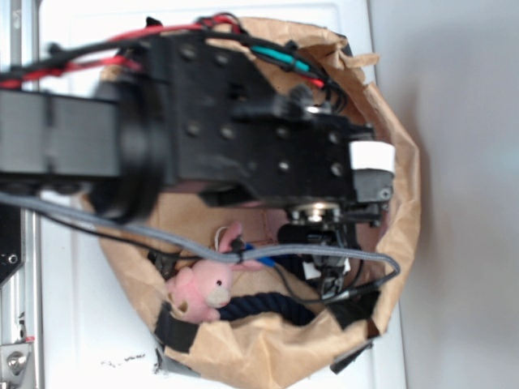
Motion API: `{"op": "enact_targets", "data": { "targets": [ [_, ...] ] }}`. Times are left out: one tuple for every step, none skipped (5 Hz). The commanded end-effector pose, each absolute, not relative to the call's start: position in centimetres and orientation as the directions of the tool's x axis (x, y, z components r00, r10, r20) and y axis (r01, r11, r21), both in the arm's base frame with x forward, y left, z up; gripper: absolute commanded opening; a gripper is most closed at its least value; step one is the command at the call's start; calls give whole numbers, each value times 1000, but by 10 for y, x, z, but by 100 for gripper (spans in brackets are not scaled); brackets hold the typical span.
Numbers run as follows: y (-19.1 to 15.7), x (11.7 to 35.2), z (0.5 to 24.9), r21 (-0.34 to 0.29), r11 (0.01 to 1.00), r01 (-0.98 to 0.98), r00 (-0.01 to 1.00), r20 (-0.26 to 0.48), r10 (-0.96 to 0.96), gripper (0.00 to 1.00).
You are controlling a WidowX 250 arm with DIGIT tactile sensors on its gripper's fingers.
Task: Grab the rock.
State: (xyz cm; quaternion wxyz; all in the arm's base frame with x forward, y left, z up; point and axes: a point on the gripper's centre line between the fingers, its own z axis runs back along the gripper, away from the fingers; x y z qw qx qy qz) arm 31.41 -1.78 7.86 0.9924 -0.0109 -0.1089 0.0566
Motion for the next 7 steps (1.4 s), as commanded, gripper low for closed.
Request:
{"op": "enact_targets", "data": {
  "targets": [
    [-11,332,72,25,995,-92,955,285,81,100],
    [-16,332,52,120,990,-74,963,266,40,100],
    [-12,318,54,158,987,-31,979,203,-2,100],
    [-8,313,68,128,992,-13,985,174,-9,100],
    [-3,315,86,85,996,-27,990,143,14,100],
    [5,318,95,101,994,-30,993,117,18,100],
    [10,316,86,144,989,-40,989,144,19,100]
  ]
}}
